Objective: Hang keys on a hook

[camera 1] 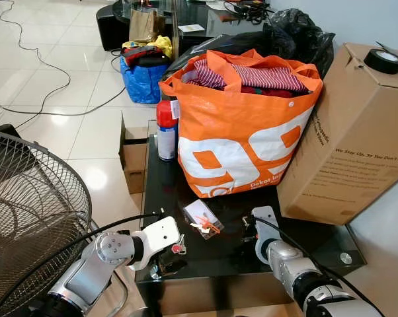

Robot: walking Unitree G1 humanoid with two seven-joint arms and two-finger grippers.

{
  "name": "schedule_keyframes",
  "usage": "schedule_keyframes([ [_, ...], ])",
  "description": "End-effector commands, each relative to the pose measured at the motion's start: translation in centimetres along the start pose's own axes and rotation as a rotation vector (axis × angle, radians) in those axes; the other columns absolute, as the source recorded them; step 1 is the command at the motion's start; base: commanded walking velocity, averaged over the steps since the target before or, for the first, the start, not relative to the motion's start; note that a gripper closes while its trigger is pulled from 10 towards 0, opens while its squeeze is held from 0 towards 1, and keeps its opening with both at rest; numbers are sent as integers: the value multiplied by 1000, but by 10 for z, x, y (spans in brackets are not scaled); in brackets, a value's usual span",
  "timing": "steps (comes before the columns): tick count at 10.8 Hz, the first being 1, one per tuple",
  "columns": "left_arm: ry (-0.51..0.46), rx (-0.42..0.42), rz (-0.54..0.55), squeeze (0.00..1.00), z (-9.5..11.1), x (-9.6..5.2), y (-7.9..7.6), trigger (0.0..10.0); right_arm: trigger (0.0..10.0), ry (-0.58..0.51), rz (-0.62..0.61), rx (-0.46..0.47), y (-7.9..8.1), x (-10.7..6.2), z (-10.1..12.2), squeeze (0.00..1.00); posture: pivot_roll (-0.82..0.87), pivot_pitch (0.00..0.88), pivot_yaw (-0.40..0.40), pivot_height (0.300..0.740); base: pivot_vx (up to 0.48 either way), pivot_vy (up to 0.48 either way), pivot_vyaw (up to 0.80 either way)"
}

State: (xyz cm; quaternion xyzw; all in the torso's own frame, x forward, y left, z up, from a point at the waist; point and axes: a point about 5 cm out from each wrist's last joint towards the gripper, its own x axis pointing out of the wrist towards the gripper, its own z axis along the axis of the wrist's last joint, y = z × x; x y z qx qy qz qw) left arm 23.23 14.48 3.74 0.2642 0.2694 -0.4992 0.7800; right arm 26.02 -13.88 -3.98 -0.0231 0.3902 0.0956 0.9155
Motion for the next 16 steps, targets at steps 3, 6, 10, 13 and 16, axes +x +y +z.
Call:
schedule_keyframes([
  [3,-5,11,12,0,4,-2,6,10000,0,-10,-8,7,-4,-1,1,0,-2,0,-68,740,0,0,0],
  [6,-18,22,57,0,10,-1,18,10000,0,-75,37,40,-17,-4,9,0,16,0,-62,740,0,0,0],
  [10,-66,7,143,0,17,-1,32,10000,0,-230,198,13,-35,-17,23,0,4,0,-54,740,0,0,0],
  [13,-212,11,244,0,41,-9,48,10000,0,-448,309,17,-55,-56,50,0,-7,0,-41,740,0,0,0],
  [16,-360,93,253,0,66,-24,60,10000,0,-585,496,-126,-50,-115,77,0,-43,0,3,740,0,0,0],
])
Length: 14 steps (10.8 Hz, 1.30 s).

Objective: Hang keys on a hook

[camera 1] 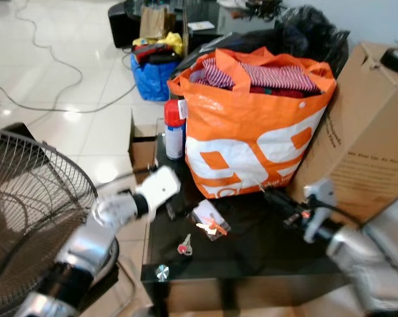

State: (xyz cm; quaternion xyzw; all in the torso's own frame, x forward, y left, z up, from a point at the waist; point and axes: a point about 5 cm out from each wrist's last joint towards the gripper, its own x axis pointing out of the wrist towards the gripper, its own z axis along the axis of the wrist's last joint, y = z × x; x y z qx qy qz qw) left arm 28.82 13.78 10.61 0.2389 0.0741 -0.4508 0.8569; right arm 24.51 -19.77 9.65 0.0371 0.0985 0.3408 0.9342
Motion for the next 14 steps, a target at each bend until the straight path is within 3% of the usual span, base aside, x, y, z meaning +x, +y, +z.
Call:
schedule_keyframes([
  [1,-37,10,-9,0,7,-7,8,10000,0,-35,23,-20,2,-3,16,0,-48,0,12,740,0,0,0],
  [2,-84,-52,-11,51,12,-18,18,10000,0,-83,32,-22,3,-7,34,0,-50,0,15,740,0,0,0],
  [3,-102,-65,-7,78,15,-20,22,10000,0,-97,39,-17,4,-7,38,0,-50,0,15,740,0,0,0],
  [4,-218,-130,25,1000,36,-25,39,10000,0,-112,98,-16,13,-8,50,0,-43,0,13,740,0,0,0],
  [7,-343,-165,-119,1000,67,-21,44,10000,0,-62,179,-60,26,-4,60,0,-33,0,11,740,0,0,0],
  [9,-334,-275,-305,1000,68,-19,37,10000,0,-51,245,-104,36,0,72,0,-36,0,21,740,0,0,0],
  [10,-307,-353,-412,663,63,-25,36,10000,0,-45,269,-121,40,1,77,0,-39,0,26,740,0,0,0],
  [11,-293,-413,-467,0,58,-34,40,10000,0,-41,285,-139,43,2,82,0,-41,0,31,740,0,0,0],
  [14,-272,-383,-476,0,61,-40,48,10000,0,-20,330,-175,51,2,87,0,-40,0,43,740,0,0,0],
])
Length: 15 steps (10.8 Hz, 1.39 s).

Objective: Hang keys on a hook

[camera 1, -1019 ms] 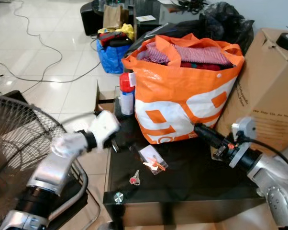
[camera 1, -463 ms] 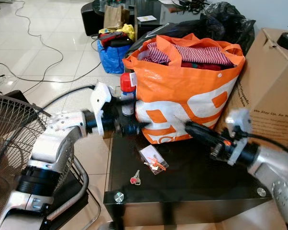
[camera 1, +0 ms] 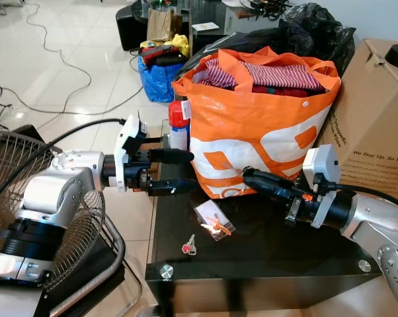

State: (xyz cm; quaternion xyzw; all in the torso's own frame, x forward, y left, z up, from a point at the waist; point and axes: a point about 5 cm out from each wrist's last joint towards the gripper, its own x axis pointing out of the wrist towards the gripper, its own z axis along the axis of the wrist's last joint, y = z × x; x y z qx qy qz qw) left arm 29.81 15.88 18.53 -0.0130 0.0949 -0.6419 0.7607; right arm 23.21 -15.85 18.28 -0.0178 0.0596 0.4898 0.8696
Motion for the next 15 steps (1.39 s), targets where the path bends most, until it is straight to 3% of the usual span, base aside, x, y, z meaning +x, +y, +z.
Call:
schedule_keyframes([
  [1,46,127,37,0,4,8,1,10000,0,5,6,-34,0,1,6,0,-41,0,47,740,0,0,0],
  [2,172,371,136,0,-3,23,4,10000,0,28,-35,-64,-3,1,5,0,-41,0,47,740,0,0,0],
  [4,115,719,407,0,13,43,15,10000,0,19,-123,-107,-12,7,3,0,-51,0,59,740,0,0,0],
  [5,203,942,434,0,7,47,15,10000,0,-9,-135,-110,-14,13,2,0,-51,0,59,740,0,0,0],
  [6,272,1012,412,0,-5,50,15,10000,0,-26,-127,-114,-16,19,0,0,-53,0,55,740,0,0,0],
  [7,279,1059,386,0,-10,53,14,10000,0,-20,-120,-138,-18,21,-1,0,-53,0,47,740,0,0,0],
  [8,199,1078,341,0,-10,62,9,10000,0,-24,-96,-181,-22,23,4,0,-50,0,26,740,0,0,0],
  [10,154,1109,259,0,-18,69,1,10000,0,-7,-64,-218,-24,24,4,0,-51,0,15,740,0,0,0],
  [13,19,1114,285,0,-14,72,-2,10000,0,2,1,-249,-22,25,6,0,-57,0,2,740,0,0,0],
  [14,6,1108,260,0,-15,72,-3,7020,0,3,16,-253,-22,26,7,0,-63,0,3,740,0,0,0],
  [15,-4,1107,234,0,-18,71,-4,0,0,3,20,-254,-22,26,7,0,-66,0,5,740,0,0,0],
])
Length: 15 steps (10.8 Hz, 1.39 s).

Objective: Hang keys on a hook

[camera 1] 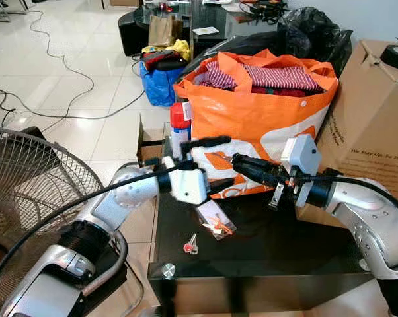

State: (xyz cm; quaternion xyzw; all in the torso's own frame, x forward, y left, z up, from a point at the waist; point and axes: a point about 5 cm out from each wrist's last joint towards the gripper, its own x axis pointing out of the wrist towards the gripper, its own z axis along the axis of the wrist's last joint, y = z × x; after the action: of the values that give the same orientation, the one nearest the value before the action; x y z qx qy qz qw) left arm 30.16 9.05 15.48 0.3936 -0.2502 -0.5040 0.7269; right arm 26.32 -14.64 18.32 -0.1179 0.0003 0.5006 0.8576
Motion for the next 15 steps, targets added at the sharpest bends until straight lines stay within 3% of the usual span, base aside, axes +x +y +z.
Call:
schedule_keyframes([
  [1,-27,17,-6,0,2,0,4,0,0,7,5,-20,-3,-1,2,0,-66,0,6,740,0,0,0],
  [8,-55,41,-6,0,-3,-24,3,0,0,8,36,-45,-4,-1,4,0,-66,0,14,740,0,0,0],
  [15,-66,46,-17,0,-4,-27,3,0,0,16,91,-48,-2,3,3,0,-51,0,11,740,0,0,0],
])
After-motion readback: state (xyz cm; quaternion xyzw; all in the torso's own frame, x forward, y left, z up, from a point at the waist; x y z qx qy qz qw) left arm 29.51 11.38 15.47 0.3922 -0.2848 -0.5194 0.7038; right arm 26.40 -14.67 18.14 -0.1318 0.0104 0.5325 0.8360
